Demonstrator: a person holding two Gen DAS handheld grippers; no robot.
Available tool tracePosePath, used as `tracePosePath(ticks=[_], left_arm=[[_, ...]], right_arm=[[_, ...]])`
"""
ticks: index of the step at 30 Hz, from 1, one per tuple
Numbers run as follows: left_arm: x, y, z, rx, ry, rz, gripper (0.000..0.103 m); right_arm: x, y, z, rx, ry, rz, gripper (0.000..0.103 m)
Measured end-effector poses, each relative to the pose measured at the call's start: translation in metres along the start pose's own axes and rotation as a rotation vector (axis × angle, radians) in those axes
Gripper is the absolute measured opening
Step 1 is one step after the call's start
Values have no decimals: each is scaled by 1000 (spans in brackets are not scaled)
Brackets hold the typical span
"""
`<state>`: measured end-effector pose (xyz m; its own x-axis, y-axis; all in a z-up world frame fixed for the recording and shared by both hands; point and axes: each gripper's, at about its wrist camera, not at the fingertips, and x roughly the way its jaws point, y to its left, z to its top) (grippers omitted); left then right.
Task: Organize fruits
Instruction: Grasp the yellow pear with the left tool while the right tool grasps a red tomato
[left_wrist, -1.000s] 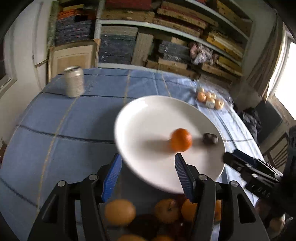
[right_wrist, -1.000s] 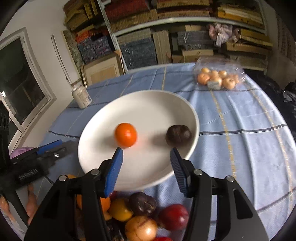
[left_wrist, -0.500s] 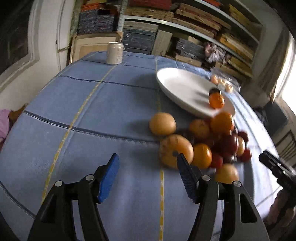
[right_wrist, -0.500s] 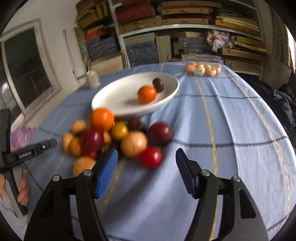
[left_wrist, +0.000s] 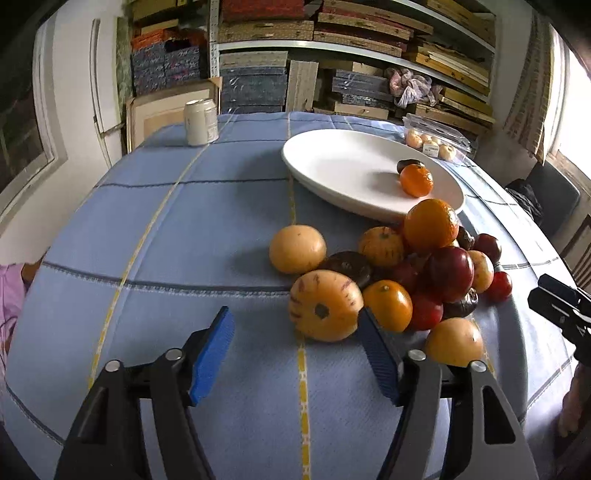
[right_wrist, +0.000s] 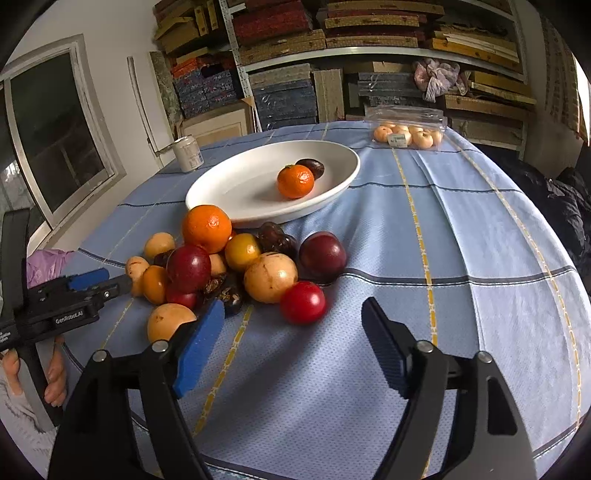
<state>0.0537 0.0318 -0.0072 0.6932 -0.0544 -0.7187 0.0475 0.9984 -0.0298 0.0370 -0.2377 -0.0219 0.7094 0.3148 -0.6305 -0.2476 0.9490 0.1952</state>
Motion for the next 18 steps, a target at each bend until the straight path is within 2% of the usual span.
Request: tracePosePath(ticks=[9,13,18], left_arm=[[16,-3,9,6,17,3,73],[30,-4,8,24,66,26,73],[26,-5,8,40,35,40,73]], right_arm=[[5,3,-1,-11,20,-6,75],[6,0,-1,-1,29,-8,76],[8,-2,-1,7,37,-10,76]])
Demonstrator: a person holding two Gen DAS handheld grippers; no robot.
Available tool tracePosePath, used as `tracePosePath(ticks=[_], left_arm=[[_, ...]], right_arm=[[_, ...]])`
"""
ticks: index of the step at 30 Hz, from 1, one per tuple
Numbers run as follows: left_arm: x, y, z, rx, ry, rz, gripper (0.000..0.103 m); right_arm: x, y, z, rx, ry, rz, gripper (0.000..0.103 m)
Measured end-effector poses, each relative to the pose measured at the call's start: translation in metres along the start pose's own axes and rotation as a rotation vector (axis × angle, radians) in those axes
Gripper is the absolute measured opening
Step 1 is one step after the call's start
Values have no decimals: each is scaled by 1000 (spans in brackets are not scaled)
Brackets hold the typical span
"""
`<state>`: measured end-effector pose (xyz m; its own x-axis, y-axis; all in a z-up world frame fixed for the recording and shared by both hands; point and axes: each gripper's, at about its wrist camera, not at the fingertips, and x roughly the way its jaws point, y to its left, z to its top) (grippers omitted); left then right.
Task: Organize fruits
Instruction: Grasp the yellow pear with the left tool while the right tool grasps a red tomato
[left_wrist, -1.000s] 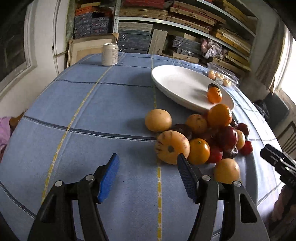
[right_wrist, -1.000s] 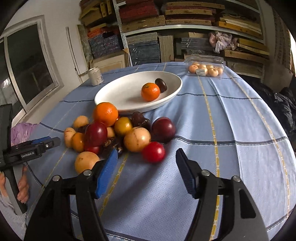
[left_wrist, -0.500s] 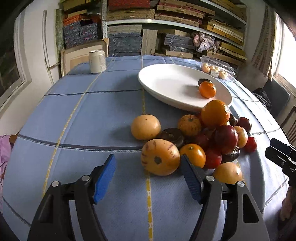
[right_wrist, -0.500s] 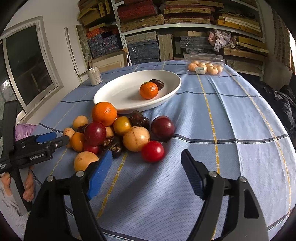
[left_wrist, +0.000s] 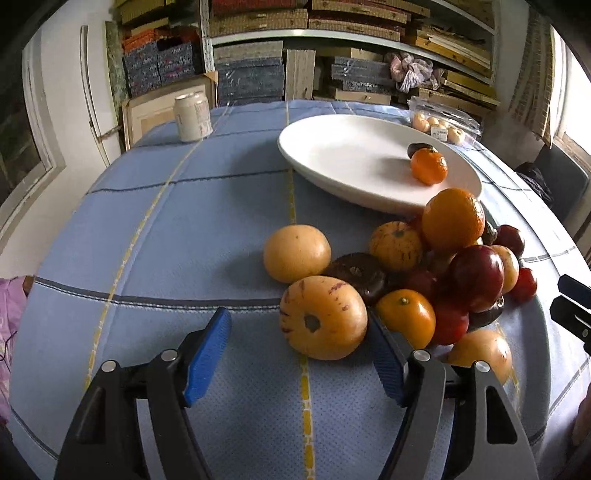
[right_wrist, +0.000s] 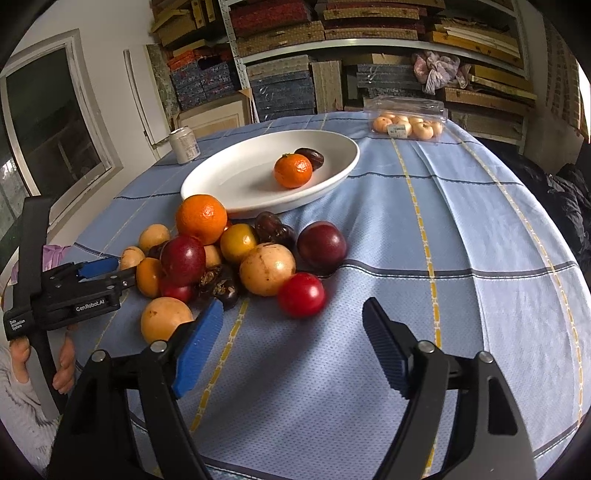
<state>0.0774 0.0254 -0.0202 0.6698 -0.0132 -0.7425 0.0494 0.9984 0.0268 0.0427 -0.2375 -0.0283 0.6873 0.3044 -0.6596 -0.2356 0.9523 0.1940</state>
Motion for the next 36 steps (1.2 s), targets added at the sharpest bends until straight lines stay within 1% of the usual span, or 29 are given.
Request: tracePosePath(ticks=[2,4,5,6,7,8,10,14,17,20,22,25,29,32,34,36], left_arm=[[-3,1,1,-1,-20,-1,73],[-6,0,2,2,-42,-4,69],[-7,-1,2,10,-46,-13,61],[-6,-3,2,24,-42,-26,56],[-5,-5,2,33,-37,-35,46],[-4,-7,2,47,-29,-37,43],[-4,-9,1,59,-33,-30,43],[-4,-5,2,37,-27,-51,42],[-4,-6,1,39,-26,-53,42],[-4,-5,0,41,-25,-57,42],[-5,-5,-1,36,-24,-59,42],[-6,-4,-2,29,-23,-64,42],[-7,-3,-3,25,-23,-67,42],[-7,-3,-3,28,-24,-65,42],[-7,-3,-3,24,-23,-68,42],[-8,-2,-4,17,-23,-74,42]], right_arm=[[1,1,0,-4,6,-3,76],[4,1,0,-9,14,-5,76],[5,2,0,-11,19,-6,76],[6,2,0,-14,23,-8,76],[7,3,0,-17,27,-7,76],[8,3,0,-20,28,-7,76],[9,4,0,-28,28,-7,76],[12,5,2,-37,35,-13,75],[17,8,4,-57,39,-27,72],[23,9,6,-62,58,-21,65],[29,7,6,-56,80,-12,54],[36,2,7,-33,107,-4,46],[42,-1,10,-31,109,-10,42],[47,0,15,-42,108,-21,40],[47,0,15,-46,104,-25,34],[47,-2,15,-39,103,-17,33]])
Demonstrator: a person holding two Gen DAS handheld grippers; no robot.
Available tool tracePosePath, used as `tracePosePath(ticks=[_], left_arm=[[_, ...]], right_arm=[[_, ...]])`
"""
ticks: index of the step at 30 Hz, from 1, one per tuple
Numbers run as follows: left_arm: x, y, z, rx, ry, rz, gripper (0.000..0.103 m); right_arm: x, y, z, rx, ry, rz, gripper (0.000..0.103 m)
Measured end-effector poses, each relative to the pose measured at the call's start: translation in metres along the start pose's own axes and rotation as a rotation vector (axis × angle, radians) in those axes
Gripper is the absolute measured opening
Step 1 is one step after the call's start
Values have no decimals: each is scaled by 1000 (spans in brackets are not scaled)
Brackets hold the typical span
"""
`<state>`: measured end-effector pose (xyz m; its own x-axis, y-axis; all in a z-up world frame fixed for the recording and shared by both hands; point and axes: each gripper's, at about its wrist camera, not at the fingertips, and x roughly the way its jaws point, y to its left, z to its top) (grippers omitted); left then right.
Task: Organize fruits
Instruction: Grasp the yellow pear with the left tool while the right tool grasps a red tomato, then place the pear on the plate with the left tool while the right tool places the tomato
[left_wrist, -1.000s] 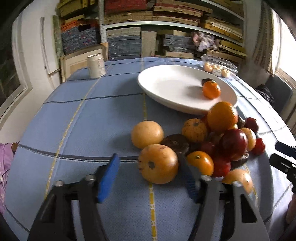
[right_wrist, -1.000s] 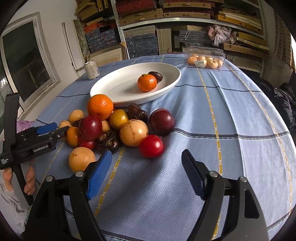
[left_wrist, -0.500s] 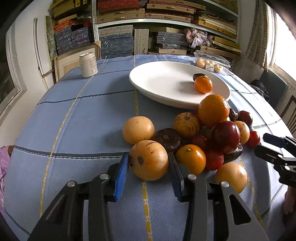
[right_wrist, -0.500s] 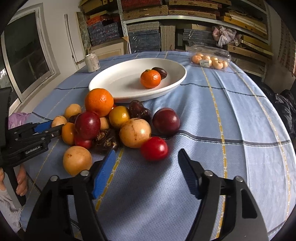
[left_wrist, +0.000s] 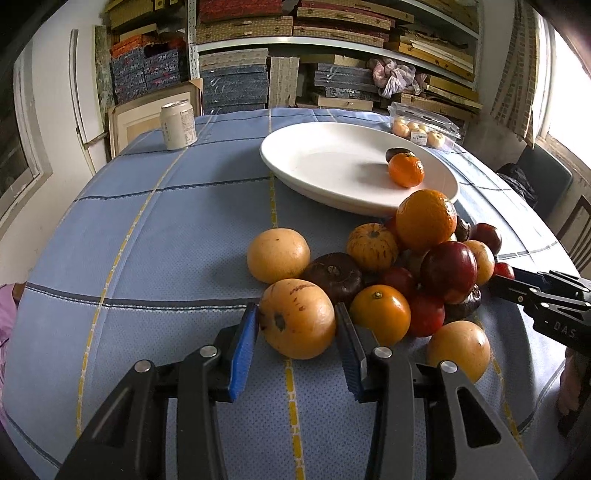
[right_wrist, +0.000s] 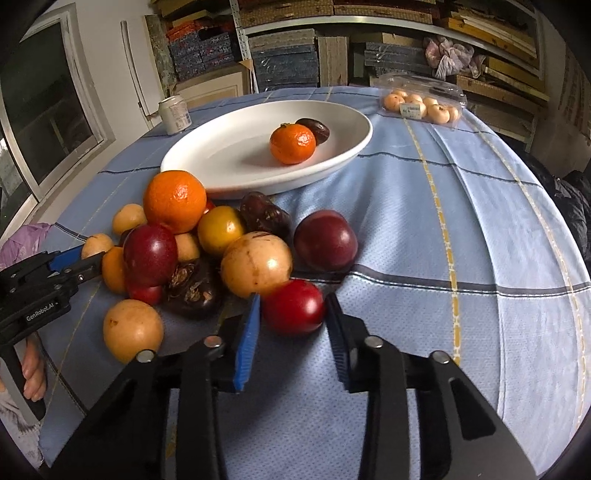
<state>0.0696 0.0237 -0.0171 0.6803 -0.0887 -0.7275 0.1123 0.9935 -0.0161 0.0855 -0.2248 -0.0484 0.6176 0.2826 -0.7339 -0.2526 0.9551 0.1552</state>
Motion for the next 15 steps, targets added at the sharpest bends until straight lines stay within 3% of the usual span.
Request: tracePosePath(ticks=[5,7,11,15], left_arm=[[-4,3,-3,-19,-5,-7,40],[-8,5,-3,-28,-19,-11,30],[-11,13,-3,-74,-27,-33,30],[-10,6,-4,-39,-28,-10,33]], right_arm=[[-5,-3,-1,10,-16,15,33],[-8,-4,-2,18,-25,21,33],[-10,-6,-3,32,-31,24,33],[-8,-7,-3,35,-22,22,33]])
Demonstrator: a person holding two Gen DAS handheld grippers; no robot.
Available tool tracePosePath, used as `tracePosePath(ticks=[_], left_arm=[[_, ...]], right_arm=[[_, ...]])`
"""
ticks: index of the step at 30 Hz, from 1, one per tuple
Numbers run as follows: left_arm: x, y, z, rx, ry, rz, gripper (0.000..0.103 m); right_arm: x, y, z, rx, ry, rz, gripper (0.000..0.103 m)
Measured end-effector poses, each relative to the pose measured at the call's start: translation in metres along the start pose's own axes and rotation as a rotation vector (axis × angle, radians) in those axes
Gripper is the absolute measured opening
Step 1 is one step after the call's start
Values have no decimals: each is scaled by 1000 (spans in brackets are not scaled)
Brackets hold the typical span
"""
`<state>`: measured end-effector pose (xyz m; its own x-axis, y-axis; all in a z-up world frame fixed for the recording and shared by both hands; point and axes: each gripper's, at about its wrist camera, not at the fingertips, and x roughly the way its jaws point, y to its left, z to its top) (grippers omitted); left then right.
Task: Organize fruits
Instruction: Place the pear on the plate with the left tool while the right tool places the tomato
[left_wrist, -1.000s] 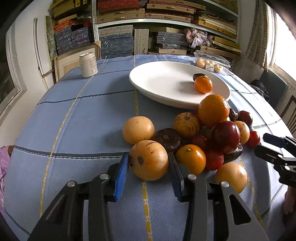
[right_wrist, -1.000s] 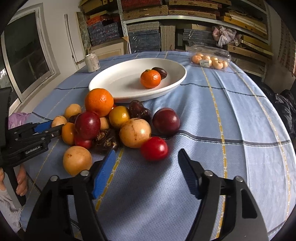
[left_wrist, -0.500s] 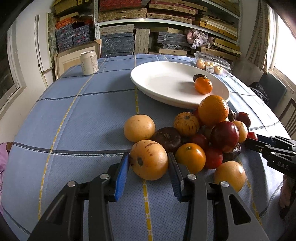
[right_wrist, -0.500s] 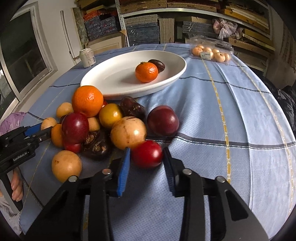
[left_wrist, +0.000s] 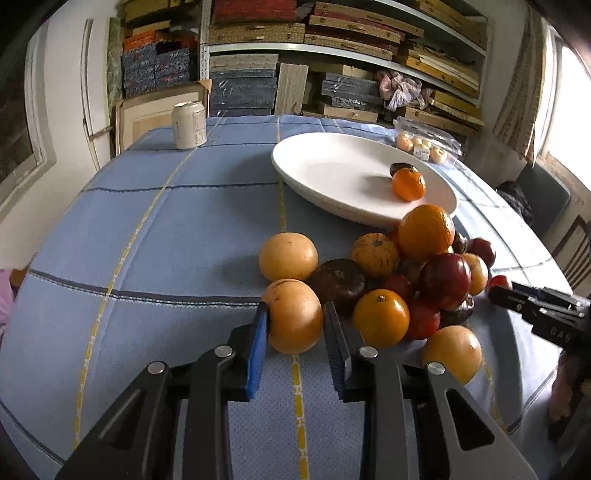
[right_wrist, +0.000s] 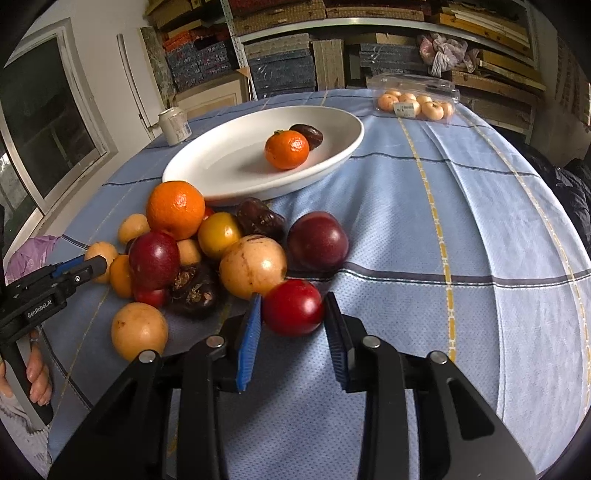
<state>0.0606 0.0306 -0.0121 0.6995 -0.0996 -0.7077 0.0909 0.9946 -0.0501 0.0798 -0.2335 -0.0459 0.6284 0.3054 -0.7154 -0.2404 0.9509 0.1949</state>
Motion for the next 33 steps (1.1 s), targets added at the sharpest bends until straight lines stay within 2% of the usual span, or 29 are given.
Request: tracePosePath(ticks=[4,10,12,14,17,20,24,28,31,33], left_arm=[[7,5,-1,-14,28,38,32],[0,16,-2,-69,24,14,32],[-7,24,4,-117,3,-22,31],[-11,27,21,-134,-6,-48,31],[-8,23,56,-118,-32,-9,32],[8,16,93,-133,-33,-40,32],[43,1,121,-120,-12,-45,32],[80,-5,126,-127,67,-73,32],[90,-7,123,-116,79,-82,32],[88,-10,122,-86,64,-72,39]], right_arm=[[1,-1,0,8,1,2,33],[-5,-3,-1,22,-21,9,33],[-13,-6,3,44,-53,29,33],[-19,-6,12,58,-70,58,33],[-22,-1,43,27,-93,46,33],[-6,2,81,25,-92,32,33],[28,2,110,77,-47,89,33],[48,10,117,66,-6,136,33],[52,8,116,89,10,182,35],[49,5,117,102,7,200,37]])
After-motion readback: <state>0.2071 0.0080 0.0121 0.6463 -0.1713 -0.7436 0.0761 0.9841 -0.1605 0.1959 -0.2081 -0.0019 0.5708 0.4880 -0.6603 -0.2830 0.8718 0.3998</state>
